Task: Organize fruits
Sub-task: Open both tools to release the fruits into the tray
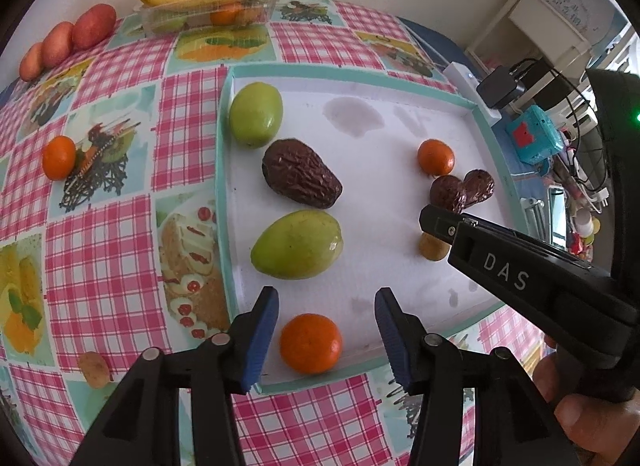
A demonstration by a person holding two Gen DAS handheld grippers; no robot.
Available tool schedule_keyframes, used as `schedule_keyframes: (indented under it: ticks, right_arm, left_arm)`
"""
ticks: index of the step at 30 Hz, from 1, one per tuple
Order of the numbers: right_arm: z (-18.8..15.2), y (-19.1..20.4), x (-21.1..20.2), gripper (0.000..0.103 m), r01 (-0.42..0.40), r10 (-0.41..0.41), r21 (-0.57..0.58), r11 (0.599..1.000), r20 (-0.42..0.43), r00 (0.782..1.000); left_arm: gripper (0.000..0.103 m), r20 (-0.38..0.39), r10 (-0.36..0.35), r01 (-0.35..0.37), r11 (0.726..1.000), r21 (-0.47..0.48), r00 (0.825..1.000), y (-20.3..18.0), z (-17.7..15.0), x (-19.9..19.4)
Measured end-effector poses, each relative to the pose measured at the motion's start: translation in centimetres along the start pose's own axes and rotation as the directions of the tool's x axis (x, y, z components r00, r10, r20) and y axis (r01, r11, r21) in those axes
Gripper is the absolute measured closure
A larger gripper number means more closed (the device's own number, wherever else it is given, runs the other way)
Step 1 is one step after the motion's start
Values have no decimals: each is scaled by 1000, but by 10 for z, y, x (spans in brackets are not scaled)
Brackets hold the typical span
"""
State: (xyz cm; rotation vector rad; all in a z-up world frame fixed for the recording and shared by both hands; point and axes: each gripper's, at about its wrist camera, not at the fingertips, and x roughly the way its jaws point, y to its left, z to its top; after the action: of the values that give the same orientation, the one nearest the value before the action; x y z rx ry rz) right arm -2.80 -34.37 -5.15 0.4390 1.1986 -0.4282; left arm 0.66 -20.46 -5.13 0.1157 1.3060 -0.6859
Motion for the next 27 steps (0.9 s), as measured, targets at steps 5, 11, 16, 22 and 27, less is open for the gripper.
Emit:
schedule_keyframes:
  ticks: [5,11,16,22,27]
  right_arm:
    - [2,-2,-5,70,-4,4,15,1000,26,1000]
    - [3,-2,-7,70,-4,3,16,1000,37,999]
    - [1,2,-7,71,-7,7,-2,1000,35,999]
    - [1,9,-8,60,-12,13,-21,1000,39,999]
    - [2,19,-9,43,-18,20,-51,999,49,999]
  left_arm:
    - [46,40,15,-13,999,-32,999,10,3,-17]
    - [46,59,93,-84,986,-143,994,42,6,-30]
    - [32,75,198,-173,950,-259,977,79,6,-43]
    - [11,93,296,-244,898,-366,951,119,1,-58]
    - [1,114,373,-298,863,-408,921,141,0,-73]
